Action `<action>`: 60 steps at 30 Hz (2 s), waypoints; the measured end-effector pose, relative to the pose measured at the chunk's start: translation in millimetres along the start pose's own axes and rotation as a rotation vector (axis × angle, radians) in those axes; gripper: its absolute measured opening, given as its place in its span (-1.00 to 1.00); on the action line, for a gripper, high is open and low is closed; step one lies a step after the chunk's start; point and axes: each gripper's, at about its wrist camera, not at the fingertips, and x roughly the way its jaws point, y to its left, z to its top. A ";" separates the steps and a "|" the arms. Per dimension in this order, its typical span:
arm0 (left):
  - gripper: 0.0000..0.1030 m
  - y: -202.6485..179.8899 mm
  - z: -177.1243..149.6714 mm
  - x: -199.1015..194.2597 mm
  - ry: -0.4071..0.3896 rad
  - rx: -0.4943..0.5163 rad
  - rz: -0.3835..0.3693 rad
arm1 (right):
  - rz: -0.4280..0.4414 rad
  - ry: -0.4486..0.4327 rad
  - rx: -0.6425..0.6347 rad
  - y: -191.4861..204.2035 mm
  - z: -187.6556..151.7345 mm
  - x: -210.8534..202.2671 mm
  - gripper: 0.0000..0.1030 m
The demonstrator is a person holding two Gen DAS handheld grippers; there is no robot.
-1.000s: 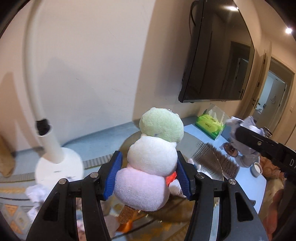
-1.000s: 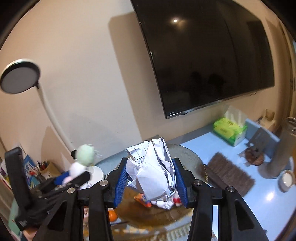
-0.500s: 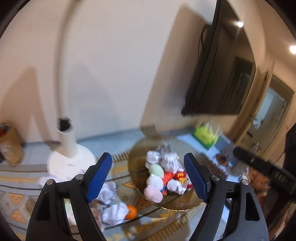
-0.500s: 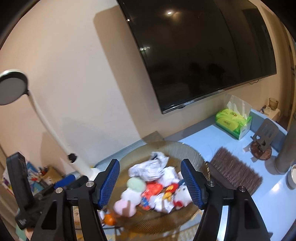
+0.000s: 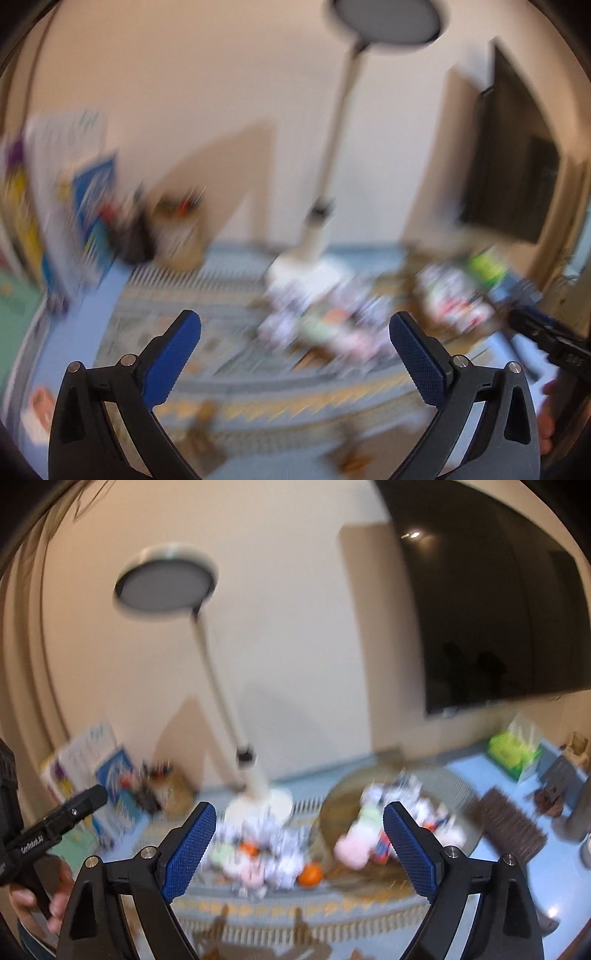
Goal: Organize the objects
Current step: 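Move both grippers back toward the remaining paper balls, then grasp a paper ball with the left gripper while the right grasps the bear-stack plush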
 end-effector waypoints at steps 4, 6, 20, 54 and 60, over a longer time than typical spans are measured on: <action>0.96 40.6 -57.7 47.3 0.114 -0.077 0.038 | -0.047 0.124 -0.045 9.8 -70.4 51.9 0.79; 0.95 51.5 -75.9 59.4 0.147 -0.121 0.029 | -0.053 0.185 -0.061 10.2 -104.0 79.7 0.79; 0.95 5.1 -38.7 70.2 0.197 0.296 0.192 | -0.050 0.349 -0.273 44.9 -142.5 121.8 0.77; -0.17 9.8 -12.1 48.4 0.163 0.216 -0.235 | 0.298 0.310 -0.196 66.8 -45.9 152.3 0.13; -0.17 -7.1 -55.0 53.4 0.207 0.119 -0.196 | -0.111 0.407 -0.162 19.1 -91.1 107.6 0.16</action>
